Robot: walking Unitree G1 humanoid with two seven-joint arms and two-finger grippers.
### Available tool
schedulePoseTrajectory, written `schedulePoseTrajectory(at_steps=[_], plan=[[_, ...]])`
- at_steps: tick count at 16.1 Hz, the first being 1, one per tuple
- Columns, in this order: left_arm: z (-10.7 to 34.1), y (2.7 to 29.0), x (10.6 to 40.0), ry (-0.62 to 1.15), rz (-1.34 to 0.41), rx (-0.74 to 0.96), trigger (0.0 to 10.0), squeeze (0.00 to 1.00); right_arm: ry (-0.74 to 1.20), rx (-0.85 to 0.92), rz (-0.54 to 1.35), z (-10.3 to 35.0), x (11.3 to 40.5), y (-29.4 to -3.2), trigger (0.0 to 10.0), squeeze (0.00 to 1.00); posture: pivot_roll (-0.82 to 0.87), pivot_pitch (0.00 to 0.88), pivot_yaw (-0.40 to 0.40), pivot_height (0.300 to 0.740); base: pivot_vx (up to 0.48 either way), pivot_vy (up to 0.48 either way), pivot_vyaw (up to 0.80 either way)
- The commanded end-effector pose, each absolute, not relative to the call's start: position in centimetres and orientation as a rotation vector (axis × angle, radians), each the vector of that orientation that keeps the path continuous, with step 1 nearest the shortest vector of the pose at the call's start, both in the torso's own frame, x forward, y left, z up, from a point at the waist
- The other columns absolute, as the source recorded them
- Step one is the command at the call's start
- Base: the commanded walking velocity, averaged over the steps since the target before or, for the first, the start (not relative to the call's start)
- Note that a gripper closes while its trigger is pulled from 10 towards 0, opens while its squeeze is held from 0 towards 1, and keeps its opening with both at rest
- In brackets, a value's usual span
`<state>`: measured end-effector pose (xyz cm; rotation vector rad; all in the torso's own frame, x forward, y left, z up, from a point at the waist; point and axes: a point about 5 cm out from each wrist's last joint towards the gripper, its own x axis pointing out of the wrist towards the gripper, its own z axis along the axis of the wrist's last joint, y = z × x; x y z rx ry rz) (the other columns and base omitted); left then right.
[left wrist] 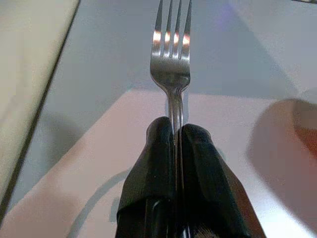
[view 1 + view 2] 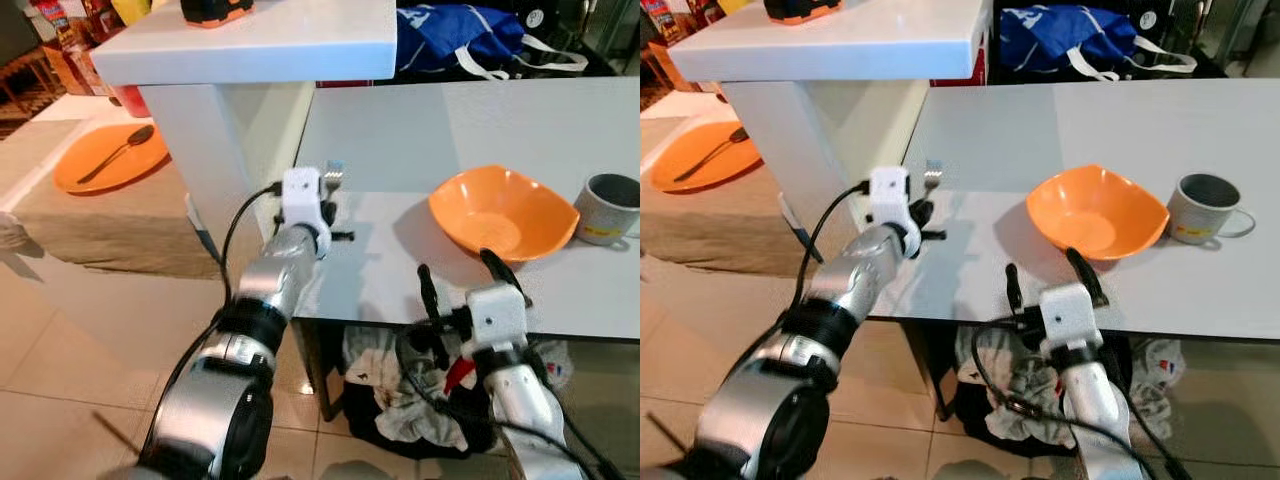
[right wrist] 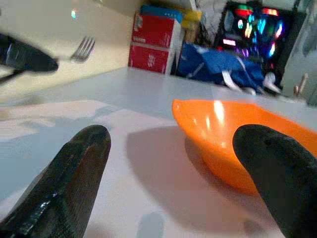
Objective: Setting the table
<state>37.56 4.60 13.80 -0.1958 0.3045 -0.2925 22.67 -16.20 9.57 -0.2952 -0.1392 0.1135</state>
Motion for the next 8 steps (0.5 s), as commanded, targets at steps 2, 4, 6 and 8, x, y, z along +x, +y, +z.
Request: schedulePoseTrajectory(at_steps=[2, 4, 6, 8], plan=[[14.6, 3.7, 38.0, 0.286, -0.325, -0.196, 0.0, 0.00, -0.150, -0.300, 0.109, 10.0, 22.1, -16.0, 10.0, 0.00, -0.28, 0.000, 0.172, 0.736, 0.000, 0.000, 0.00], [15.0, 3.2, 38.2, 0.284, -0.338, -0.206, 0.0, 0.00, -0.144, -0.310, 0.099, 10.0, 21.9, -16.3, 10.0, 0.00, -0.30, 0.000, 0.176, 0.736, 0.000, 0.000, 0.00], [15.1, 3.2, 38.5, 0.278, -0.317, -0.226, 0.0, 0.00, -0.142, -0.325, 0.086, 10.2, 21.3, -16.7, 10.0, 0.00, -0.33, 0.000, 0.178, 0.736, 0.000, 0.000, 0.00], [15.0, 3.2, 38.6, 0.285, -0.298, -0.246, 0.0, 0.00, -0.134, -0.339, 0.077, 10.3, 20.7, -17.1, 10.0, 0.00, -0.35, 0.005, 0.174, 0.736, 0.000, 0.000, 0.00]])
